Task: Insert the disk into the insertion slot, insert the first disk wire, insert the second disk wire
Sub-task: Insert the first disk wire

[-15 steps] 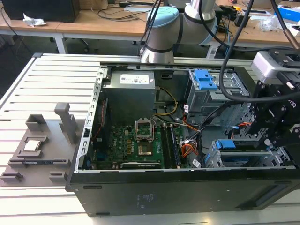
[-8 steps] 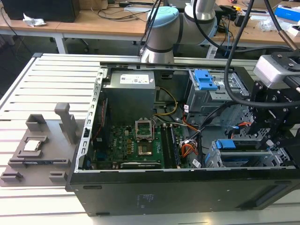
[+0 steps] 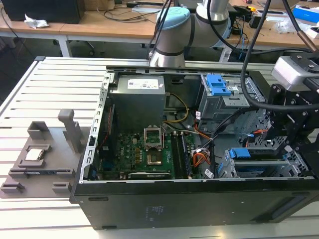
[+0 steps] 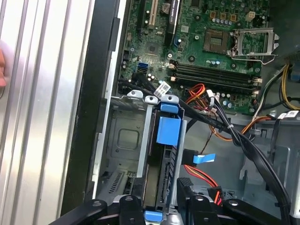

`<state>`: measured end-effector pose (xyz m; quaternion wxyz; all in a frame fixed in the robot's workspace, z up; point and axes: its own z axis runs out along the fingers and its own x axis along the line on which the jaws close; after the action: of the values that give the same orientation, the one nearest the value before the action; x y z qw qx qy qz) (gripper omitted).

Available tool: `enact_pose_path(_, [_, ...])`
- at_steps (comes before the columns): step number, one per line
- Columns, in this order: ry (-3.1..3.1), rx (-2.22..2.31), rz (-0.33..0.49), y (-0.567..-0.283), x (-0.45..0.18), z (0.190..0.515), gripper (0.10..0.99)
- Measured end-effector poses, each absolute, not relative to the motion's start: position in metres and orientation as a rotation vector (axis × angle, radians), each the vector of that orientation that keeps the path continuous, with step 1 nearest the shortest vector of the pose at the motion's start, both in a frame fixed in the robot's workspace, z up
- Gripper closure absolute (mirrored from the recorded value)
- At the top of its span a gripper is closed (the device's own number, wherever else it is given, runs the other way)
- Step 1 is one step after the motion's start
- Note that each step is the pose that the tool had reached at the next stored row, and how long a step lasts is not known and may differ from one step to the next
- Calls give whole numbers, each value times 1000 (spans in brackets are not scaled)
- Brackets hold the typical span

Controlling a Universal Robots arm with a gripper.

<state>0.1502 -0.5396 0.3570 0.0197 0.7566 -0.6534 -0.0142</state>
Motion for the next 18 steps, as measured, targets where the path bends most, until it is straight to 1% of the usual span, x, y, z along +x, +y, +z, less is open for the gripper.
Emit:
enact_pose_path(11, [-2017, 2356, -44, -530, 165, 357, 667])
enact_pose_path(18, [-1999, 2370, -42, -515, 174, 357, 667])
